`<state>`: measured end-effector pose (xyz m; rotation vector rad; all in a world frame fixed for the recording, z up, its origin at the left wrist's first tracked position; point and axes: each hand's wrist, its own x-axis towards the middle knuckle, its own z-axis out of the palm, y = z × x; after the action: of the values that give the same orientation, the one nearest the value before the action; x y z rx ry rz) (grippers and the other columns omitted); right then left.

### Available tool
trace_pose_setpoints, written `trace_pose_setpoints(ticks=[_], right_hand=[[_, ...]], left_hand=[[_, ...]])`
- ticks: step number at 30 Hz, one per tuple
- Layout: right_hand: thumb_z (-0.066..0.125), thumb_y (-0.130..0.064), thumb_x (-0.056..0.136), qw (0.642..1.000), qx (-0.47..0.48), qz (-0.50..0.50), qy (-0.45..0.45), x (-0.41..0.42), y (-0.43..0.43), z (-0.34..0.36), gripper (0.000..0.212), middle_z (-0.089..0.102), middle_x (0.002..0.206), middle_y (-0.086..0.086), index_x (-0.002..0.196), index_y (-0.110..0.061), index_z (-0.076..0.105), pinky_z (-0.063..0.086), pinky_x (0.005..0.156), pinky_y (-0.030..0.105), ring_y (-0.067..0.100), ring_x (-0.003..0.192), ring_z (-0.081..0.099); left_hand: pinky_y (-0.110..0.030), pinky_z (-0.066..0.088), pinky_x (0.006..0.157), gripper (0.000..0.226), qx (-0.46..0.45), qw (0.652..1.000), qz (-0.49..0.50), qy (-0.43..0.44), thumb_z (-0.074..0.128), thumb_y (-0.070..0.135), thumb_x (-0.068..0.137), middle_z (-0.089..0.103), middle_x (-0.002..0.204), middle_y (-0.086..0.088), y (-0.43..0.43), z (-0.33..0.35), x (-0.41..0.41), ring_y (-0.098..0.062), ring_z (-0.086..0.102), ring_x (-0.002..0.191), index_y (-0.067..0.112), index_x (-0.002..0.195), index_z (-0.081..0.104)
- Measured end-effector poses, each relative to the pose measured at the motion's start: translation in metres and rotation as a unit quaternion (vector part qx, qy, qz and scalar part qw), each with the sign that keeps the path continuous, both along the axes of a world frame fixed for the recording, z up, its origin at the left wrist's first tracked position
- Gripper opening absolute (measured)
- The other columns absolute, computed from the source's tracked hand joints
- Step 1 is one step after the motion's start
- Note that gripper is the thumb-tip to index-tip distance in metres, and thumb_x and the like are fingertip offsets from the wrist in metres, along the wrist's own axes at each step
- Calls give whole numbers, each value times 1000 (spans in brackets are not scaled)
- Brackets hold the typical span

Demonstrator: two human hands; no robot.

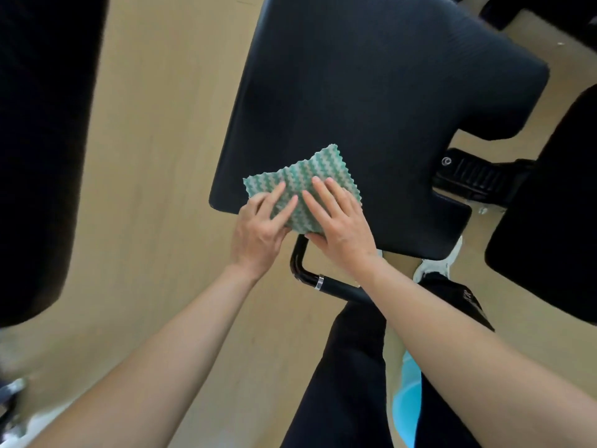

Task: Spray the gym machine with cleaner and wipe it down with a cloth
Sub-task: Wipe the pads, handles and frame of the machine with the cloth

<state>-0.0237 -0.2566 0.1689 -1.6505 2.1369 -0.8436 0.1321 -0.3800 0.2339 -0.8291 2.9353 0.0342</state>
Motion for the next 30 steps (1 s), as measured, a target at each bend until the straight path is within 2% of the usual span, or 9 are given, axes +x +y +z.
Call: trace_pose_setpoints(ticks=[5, 9, 13, 16, 19, 23, 26, 28, 30], right_hand=[[82, -18, 83, 998, 30, -56, 26, -12, 43, -19, 81, 36, 164, 15, 154, -12, 44, 33, 121, 52, 36, 151, 32], [84, -4, 77, 990, 81, -117, 19, -28, 96, -32, 89, 35, 164, 14, 155, -13, 42, 37, 120, 51, 36, 151, 31], [83, 1, 78, 972, 137, -188, -34, -38, 135, -40, 95, 28, 168, 11, 159, -16, 35, 41, 117, 50, 32, 156, 24], [78, -14, 85, 966, 168, -187, -64, -33, 132, -37, 91, 20, 170, 12, 161, -18, 28, 29, 123, 57, 33, 159, 12], [59, -36, 87, 971, 175, -153, -63, -23, 104, -22, 81, 17, 171, 10, 162, -28, 28, 14, 124, 65, 40, 158, 7], [41, -41, 97, 970, 164, -156, -84, -17, 50, -6, 66, 17, 172, 2, 161, -35, 28, 6, 123, 67, 40, 158, 6], [32, -56, 107, 965, 189, -171, -65, -15, 35, -11, 59, 7, 174, -1, 162, -41, 20, -1, 124, 66, 39, 158, -3], [27, -65, 105, 953, 221, -198, -56, -18, 45, -20, 65, -3, 174, -2, 163, -43, 10, -6, 124, 64, 37, 158, -12], [26, -70, 103, 934, 250, -246, -73, -23, 67, -28, 71, -14, 173, -1, 163, -42, 2, -10, 124, 60, 35, 157, -20]], left_hand=[[-40, 50, 82, 44, 6, 995, -97, 18, 75, 28, 88, 59, 148, -5, 16, -21, -28, -25, 47, 104, 21, 132, 70], [-41, 49, 80, 49, 63, 982, -180, -1, 74, 32, 81, 57, 150, -3, 44, -37, -66, -24, 45, 105, 24, 129, 70], [-40, 46, 96, 57, 75, 967, -239, -51, 77, 37, 88, 45, 160, -3, 72, -53, -100, -26, 50, 122, 24, 141, 62], [-39, 33, 113, 58, 40, 965, -248, -71, 64, 37, 99, 36, 166, -5, 72, -52, -99, -28, 45, 142, 23, 153, 49], [-41, 30, 121, 54, 22, 979, -199, -36, 58, 34, 103, 38, 164, -7, 57, -45, -82, -30, 41, 147, 18, 154, 48], [-46, 36, 119, 55, -9, 996, -89, -20, 55, 36, 106, 35, 165, -12, 38, -32, -64, -34, 36, 149, 12, 154, 46], [-46, 42, 114, 58, -34, 999, -24, -17, 50, 38, 108, 33, 166, -12, 29, -23, -67, -38, 40, 143, 6, 155, 41], [-47, 44, 108, 53, -41, 999, -34, -11, 50, 35, 108, 37, 164, -9, 27, -22, -76, -37, 43, 139, 9, 154, 44], [-48, 42, 109, 49, -34, 998, -58, -13, 48, 35, 108, 40, 163, -7, 27, -22, -87, -35, 44, 141, 14, 153, 46]])
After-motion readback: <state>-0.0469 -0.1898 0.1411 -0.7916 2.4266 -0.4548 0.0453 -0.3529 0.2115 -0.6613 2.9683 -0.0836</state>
